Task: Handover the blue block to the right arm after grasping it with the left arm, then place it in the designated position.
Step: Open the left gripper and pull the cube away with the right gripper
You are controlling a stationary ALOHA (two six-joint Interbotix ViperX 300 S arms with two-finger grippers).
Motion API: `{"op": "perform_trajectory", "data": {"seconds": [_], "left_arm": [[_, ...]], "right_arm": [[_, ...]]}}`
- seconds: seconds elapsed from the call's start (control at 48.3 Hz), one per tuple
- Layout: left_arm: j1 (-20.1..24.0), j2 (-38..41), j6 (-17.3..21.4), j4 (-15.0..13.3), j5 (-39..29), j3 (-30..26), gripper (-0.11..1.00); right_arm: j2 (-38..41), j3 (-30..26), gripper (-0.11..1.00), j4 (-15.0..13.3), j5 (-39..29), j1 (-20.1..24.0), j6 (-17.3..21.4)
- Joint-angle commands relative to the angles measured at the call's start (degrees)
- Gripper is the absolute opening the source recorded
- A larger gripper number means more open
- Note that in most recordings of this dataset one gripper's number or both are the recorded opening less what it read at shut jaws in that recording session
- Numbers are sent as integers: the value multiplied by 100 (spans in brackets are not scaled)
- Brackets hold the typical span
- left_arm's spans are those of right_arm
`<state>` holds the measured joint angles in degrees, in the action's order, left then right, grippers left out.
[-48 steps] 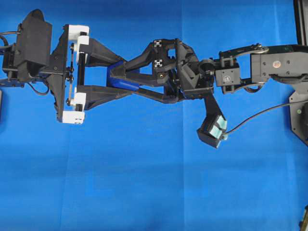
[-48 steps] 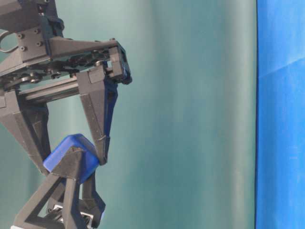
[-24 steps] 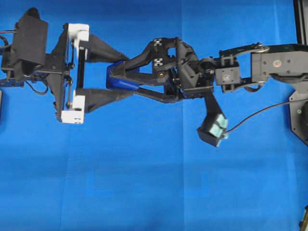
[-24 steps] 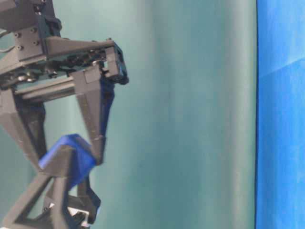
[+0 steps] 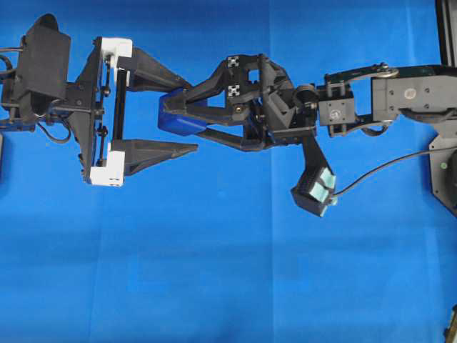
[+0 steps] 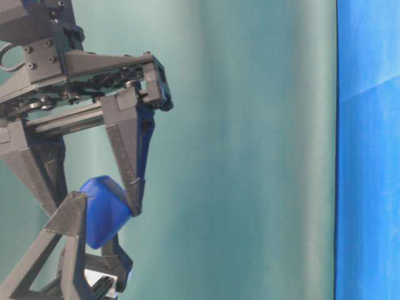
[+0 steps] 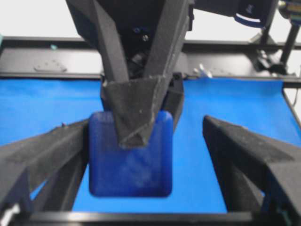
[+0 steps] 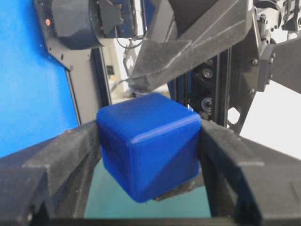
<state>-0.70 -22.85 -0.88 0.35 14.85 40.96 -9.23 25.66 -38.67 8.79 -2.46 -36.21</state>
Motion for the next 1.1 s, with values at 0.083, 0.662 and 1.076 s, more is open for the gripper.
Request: {"op": "perform_trajectory", "data": {"seconds": [0.083,0.662,1.076], "left_arm": [[-18,-167,-9,9,18,18,93],[-18,-457,-9,9,18,264,93],[-18,-457,-9,9,18,264,93]], "right_arm": [[-457,220,47,18,18,9,18],[-2188,1477,47,18,-703,123,26],[-2382,1538,47,35,-896,176,290]]}}
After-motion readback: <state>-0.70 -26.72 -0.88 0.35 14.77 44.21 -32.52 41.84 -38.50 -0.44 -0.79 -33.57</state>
